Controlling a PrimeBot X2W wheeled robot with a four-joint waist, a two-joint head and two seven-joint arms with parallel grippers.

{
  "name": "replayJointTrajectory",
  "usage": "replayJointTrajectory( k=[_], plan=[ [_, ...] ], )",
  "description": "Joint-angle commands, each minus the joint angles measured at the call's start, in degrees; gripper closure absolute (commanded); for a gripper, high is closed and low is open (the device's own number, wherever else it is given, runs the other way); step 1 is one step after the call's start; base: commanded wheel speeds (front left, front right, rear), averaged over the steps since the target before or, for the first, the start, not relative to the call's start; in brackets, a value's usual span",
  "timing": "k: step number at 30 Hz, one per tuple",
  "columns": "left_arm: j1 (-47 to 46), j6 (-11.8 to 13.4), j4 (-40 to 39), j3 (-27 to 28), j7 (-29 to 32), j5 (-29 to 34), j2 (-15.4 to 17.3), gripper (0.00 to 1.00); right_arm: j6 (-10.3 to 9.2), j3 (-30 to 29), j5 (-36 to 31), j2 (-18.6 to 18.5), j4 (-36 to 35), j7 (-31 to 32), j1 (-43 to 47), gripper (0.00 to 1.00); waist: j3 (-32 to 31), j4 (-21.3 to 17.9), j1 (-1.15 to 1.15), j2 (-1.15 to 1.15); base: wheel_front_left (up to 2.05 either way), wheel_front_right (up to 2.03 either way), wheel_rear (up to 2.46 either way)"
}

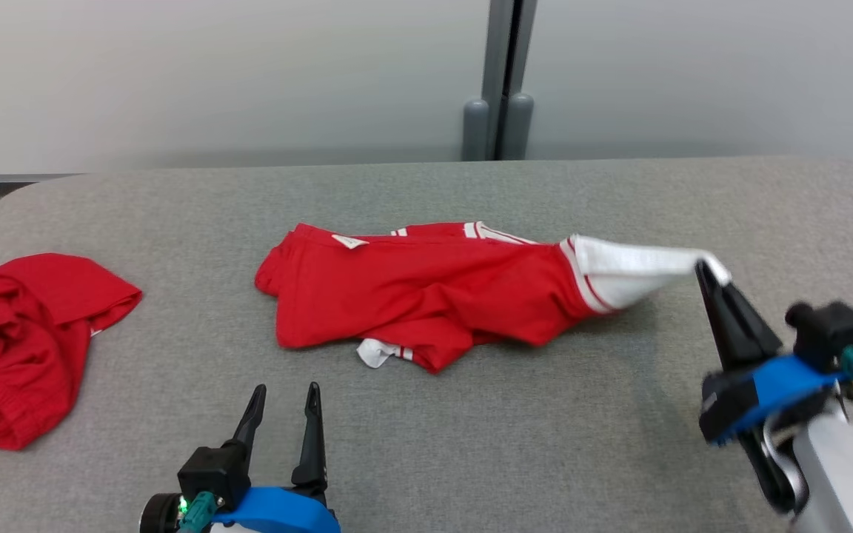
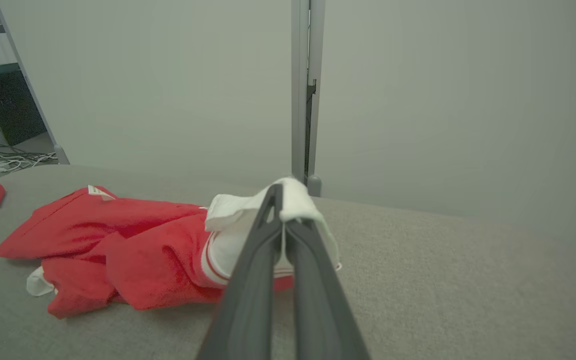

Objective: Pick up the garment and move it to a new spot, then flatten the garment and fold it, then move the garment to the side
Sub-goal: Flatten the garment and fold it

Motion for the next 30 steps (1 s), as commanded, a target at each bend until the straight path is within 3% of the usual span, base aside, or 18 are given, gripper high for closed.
replayJointTrajectory(
  k=[1,3,4,5,6,12,17,24,30],
  plan=[
    [-1.17,-0.14,-0.05,0.77,-0.16,0.38,-0.01,0.0,0.01,-0.93,-1.0,-0.72,0.59,-0.07,2.78,1.0,0.05,-1.23,0.0,-0.01,0.0,0.0,0.0],
    [-1.57,-0.42,0.13,1.61,-0.16,0.87,-0.01,0.0,0.01,-2.61,-1.85,-0.02,3.29,-0.05,7.25,1.0,0.75,-2.6,0.0,-0.01,0.0,0.0,0.0],
    [-1.99,-0.6,0.35,1.9,-0.15,1.2,-0.01,0.0,0.01,-3.41,-2.46,0.18,4.9,-0.06,8.72,0.78,1.08,-3.07,0.0,-0.01,0.0,0.0,0.0],
    [-2.6,-0.72,0.48,2.55,-0.16,1.32,-0.01,0.0,0.01,-4.47,-2.66,0.69,6.04,-0.07,9.21,0.06,1.54,-3.63,0.0,-0.01,0.0,0.0,0.0],
    [-3.32,-0.91,0.63,3.13,-0.16,1.59,0.0,0.0,0.01,-5.54,-3.21,1.03,6.92,-0.07,9.47,0.0,2.02,-4.08,0.0,-0.01,0.0,0.0,0.0],
    [-10.62,-1.53,3.27,6.94,-0.16,2.63,-0.01,0.0,0.01,-10.14,-5.96,5.72,4.37,-0.11,8.46,0.0,5.95,-6.18,0.0,-0.01,0.0,0.0,0.0],
    [-20.16,-1.99,8.39,9.14,-0.16,3.82,0.02,0.0,0.01,-9.91,-7.4,9.1,1.29,-0.11,6.52,0.0,9.33,-7.01,0.0,-0.01,0.0,0.0,0.0],
    [-35.22,-3.48,22.43,10.65,-0.16,4.3,0.44,0.0,0.01,-7.05,-8.26,11.09,-2.08,-0.12,3.61,0.0,14.05,-8.42,0.0,-0.01,0.0,0.0,0.0],
    [-44.27,-3.06,35.39,11.17,2.46,3.52,1.83,0.0,0.01,-4.92,-7.89,12.05,-3.47,-0.11,2.11,0.0,17.2,-10.24,0.0,-0.01,0.0,0.0,0.0]
  ],
)
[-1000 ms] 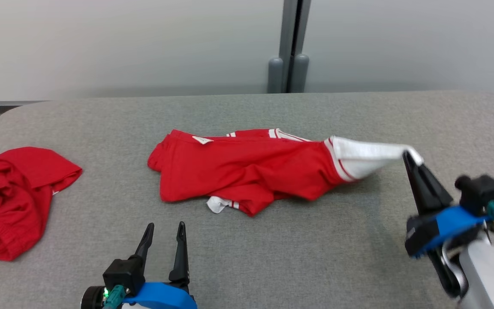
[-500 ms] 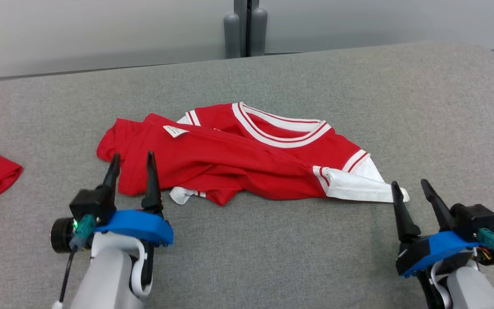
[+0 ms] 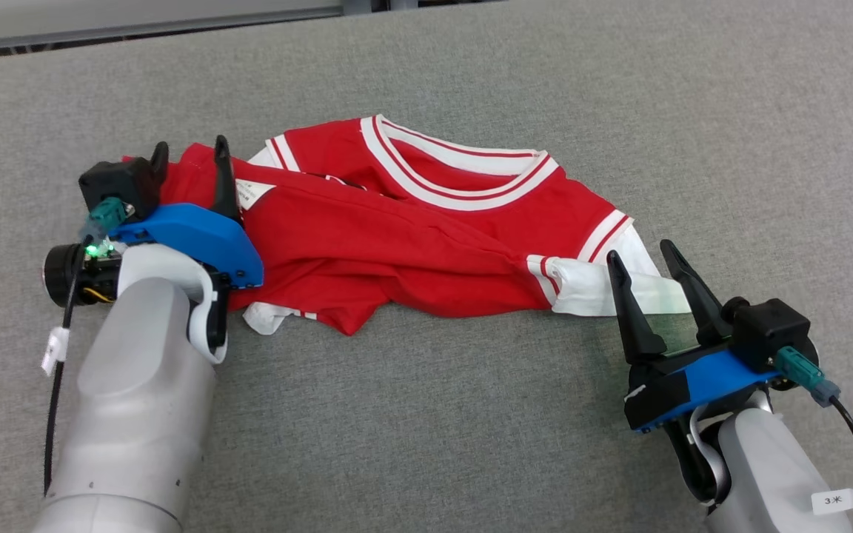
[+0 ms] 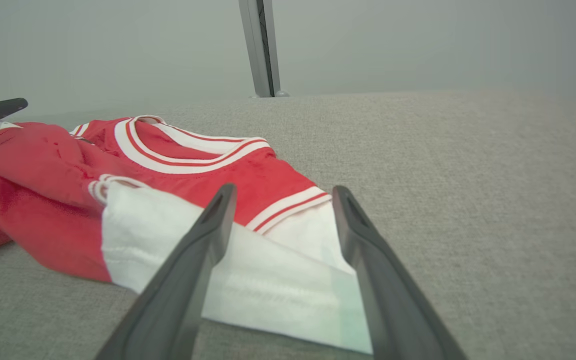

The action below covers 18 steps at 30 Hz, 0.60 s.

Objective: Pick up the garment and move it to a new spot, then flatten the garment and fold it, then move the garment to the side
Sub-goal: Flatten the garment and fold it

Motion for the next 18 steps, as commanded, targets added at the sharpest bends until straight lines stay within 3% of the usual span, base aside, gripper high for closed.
replayJointTrajectory(
  k=[1,7,18],
  plan=[
    [-2.33,0.13,2.32,0.29,0.21,-0.33,1.12,0.0,0.01,0.38,0.13,0.38,-0.39,-0.2,-0.7,0.0,0.72,-0.46,-0.01,-0.01,0.0,0.0,0.0],
    [-5.65,1.43,8.91,0.52,0.23,-0.41,2.68,0.0,0.01,-0.17,0.6,0.56,-0.83,-0.2,-0.79,0.0,1.86,-1.34,-0.01,-0.01,0.0,0.0,0.0],
    [-7.57,-1.71,15.26,-1.03,0.27,-1.41,1.54,0.0,0.01,-0.31,0.81,1.62,-0.34,-0.2,-0.41,0.0,1.45,-0.61,-0.01,-0.01,0.0,0.0,0.0]
  ],
)
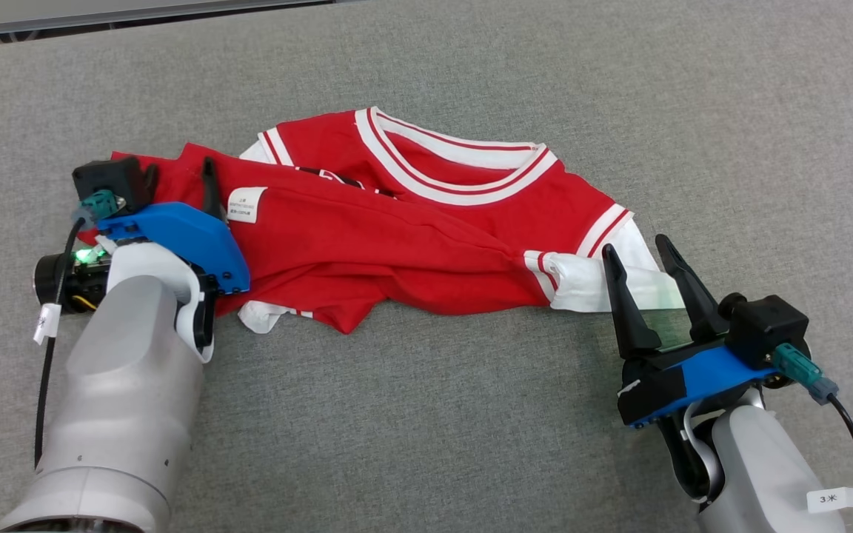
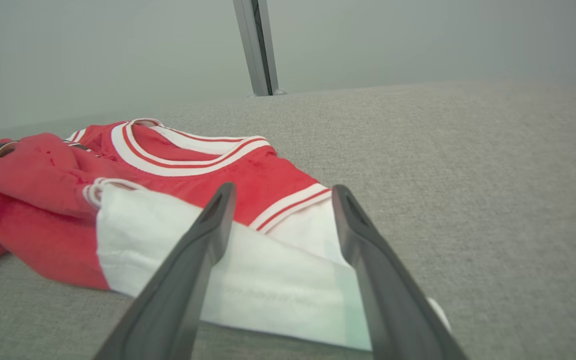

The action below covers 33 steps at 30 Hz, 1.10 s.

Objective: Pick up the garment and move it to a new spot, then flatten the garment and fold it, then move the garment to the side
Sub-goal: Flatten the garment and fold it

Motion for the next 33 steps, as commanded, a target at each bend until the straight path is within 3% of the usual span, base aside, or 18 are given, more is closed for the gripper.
replayJointTrajectory(
  k=[1,8,9,10,12,13,14,22,33],
  plan=[
    [-0.56,-0.34,0.24,-0.34,-0.36,-0.1,-0.11,0.0,0.01,0.06,0.21,0.2,0.22,-0.2,0.03,0.0,-0.05,0.09,0.0,-0.01,0.0,0.0,0.0],
    [-0.61,-1.36,1.06,-1.99,-1.18,-0.02,-1.04,0.0,0.01,0.4,0.27,0.44,0.87,-0.2,-0.16,0.0,-0.63,0.37,0.0,-0.01,0.0,0.0,0.0],
    [-0.59,-1.16,1.14,-1.99,-1.37,-0.1,-1.04,0.08,0.01,0.45,0.32,0.47,0.9,-0.2,-0.21,0.0,-0.72,0.34,0.0,-0.01,0.0,0.0,0.0],
    [-0.59,-0.9,1.14,-2.06,-1.59,-0.07,-0.92,0.32,0.01,0.51,0.37,0.5,0.93,-0.2,-0.22,0.0,-0.79,0.31,0.0,-0.01,0.0,0.0,0.0],
    [-0.47,-0.93,0.81,-2.01,-2.1,-0.2,-0.69,0.64,0.01,0.47,0.37,0.56,0.89,-0.2,-0.04,0.0,-0.98,0.33,0.0,-0.01,0.0,0.0,0.0],
    [-0.26,-0.96,0.79,-2.04,-2.15,-0.31,-0.68,0.92,0.01,0.39,0.35,0.58,0.93,-0.2,0.1,0.0,-1.16,0.38,0.0,-0.01,0.0,0.0,0.0],
    [0.0,-0.98,0.82,-2.09,-2.34,-0.33,-0.69,1.0,0.01,0.32,0.34,0.61,1.02,-0.2,0.28,0.0,-1.34,0.45,0.0,-0.01,0.0,0.0,0.0],
    [4.86,-0.64,-6.31,-1.7,-2.98,-0.46,-1.16,1.0,0.01,-1.94,-0.26,0.49,2.37,-0.2,2.52,0.0,-6.38,2.88,0.0,-0.01,0.0,0.0,0.0],
    [26.32,-0.4,-20.44,0.2,-3.0,-2.78,-2.46,1.0,0.01,-6.76,-2.69,0.75,5.75,-0.19,10.48,0.0,-19.43,7.74,0.0,-0.01,0.0,0.0,0.0]
  ],
)
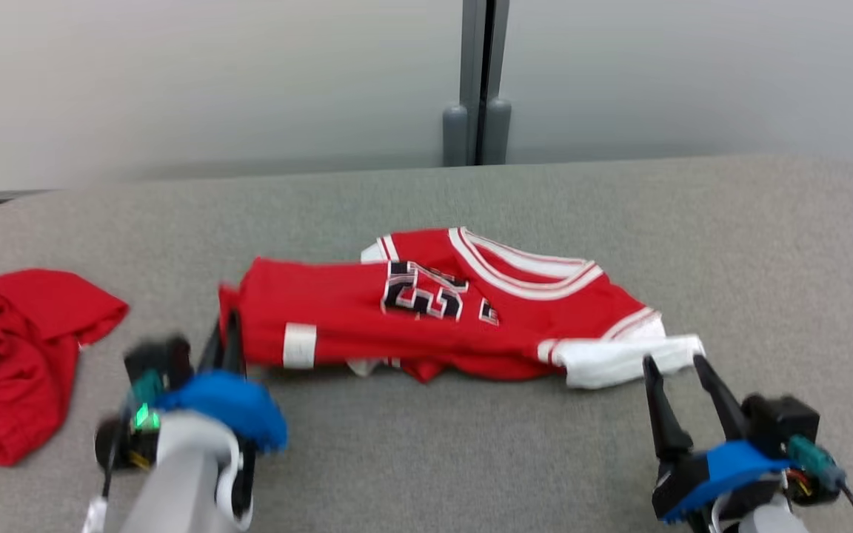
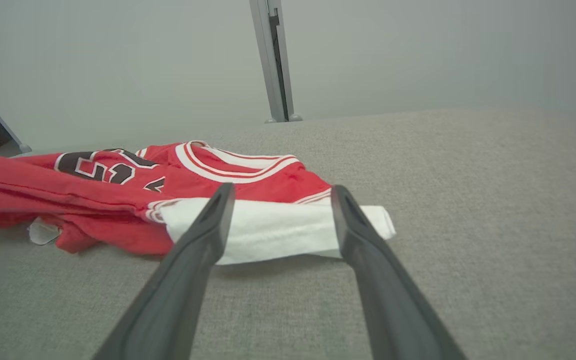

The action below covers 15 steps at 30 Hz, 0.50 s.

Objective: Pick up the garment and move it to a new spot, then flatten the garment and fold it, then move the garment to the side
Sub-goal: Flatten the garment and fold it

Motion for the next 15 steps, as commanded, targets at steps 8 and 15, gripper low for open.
replayJointTrajectory(
  k=[8,15],
  plan=[
    [13.45,0.52,-2.07,-3.85,-0.25,-7.53,-0.22,0.98,0.01,-1.17,0.03,0.16,0.85,-0.2,4.11,0.0,-4.87,-0.81,0.02,0.02,0.0,0.0,0.0],
    [17.54,5.22,-9.62,-2.67,-0.26,-5.07,-0.21,0.0,0.01,0.18,1.51,0.19,-2.12,-0.2,4.04,0.0,-5.05,-1.77,0.02,0.02,0.0,0.0,0.0]
  ],
)
